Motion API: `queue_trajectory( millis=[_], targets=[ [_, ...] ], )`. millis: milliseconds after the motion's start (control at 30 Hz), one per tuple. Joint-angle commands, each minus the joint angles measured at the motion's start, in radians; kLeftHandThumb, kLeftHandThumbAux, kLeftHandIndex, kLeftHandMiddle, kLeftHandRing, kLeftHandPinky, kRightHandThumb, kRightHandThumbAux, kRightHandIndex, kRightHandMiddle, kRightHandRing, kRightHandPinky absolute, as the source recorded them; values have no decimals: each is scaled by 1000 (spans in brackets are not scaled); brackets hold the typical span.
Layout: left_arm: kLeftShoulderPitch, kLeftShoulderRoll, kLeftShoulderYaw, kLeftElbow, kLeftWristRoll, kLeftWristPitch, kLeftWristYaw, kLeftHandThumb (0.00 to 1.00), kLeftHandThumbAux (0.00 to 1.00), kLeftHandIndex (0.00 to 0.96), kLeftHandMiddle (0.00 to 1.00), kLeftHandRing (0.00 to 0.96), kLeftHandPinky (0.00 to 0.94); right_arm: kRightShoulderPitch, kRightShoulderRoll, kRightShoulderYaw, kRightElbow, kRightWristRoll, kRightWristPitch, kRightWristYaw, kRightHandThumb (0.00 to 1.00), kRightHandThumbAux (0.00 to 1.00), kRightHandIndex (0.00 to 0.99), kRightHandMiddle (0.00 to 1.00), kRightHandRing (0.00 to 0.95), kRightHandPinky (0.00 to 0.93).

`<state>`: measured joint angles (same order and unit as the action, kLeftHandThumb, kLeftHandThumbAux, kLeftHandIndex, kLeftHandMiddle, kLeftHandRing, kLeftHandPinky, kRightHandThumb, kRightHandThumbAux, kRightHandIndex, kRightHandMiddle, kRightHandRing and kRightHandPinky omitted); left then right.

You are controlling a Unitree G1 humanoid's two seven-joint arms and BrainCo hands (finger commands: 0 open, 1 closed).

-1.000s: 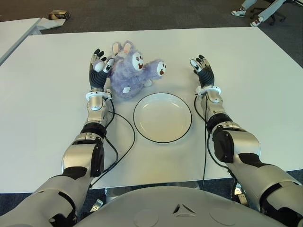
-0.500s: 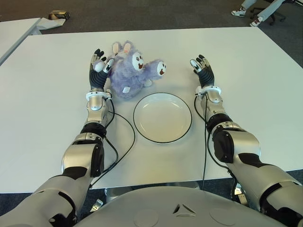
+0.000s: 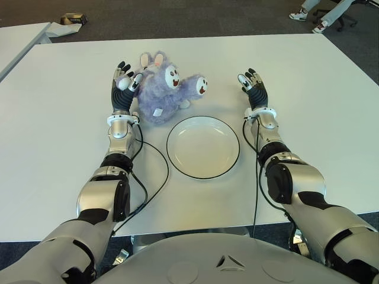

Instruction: Put the doll into the plate.

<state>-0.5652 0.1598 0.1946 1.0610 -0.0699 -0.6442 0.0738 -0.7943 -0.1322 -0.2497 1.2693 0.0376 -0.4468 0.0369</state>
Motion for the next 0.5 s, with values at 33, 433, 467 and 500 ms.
queue_trajectory(
  millis=[33,433,467,500],
  targets=[
    [97,-18,-3,52,9,15,-11,0,492,0,121,131,135,80,25,0,51,0,48,5,61,542,25,38,35,57],
    [92,-13,-3,58,8,20,-18,0,494,0,114,122,135,79,28,-9,51,6,52,6,78,544,26,41,40,71],
    [91,-14,-3,58,8,18,-18,0,492,0,118,129,147,78,28,-9,51,6,52,7,79,539,27,42,40,67],
    [91,-14,-3,58,8,17,-18,0,492,0,118,130,149,78,28,-10,51,6,52,7,80,537,27,42,40,66]
  ],
)
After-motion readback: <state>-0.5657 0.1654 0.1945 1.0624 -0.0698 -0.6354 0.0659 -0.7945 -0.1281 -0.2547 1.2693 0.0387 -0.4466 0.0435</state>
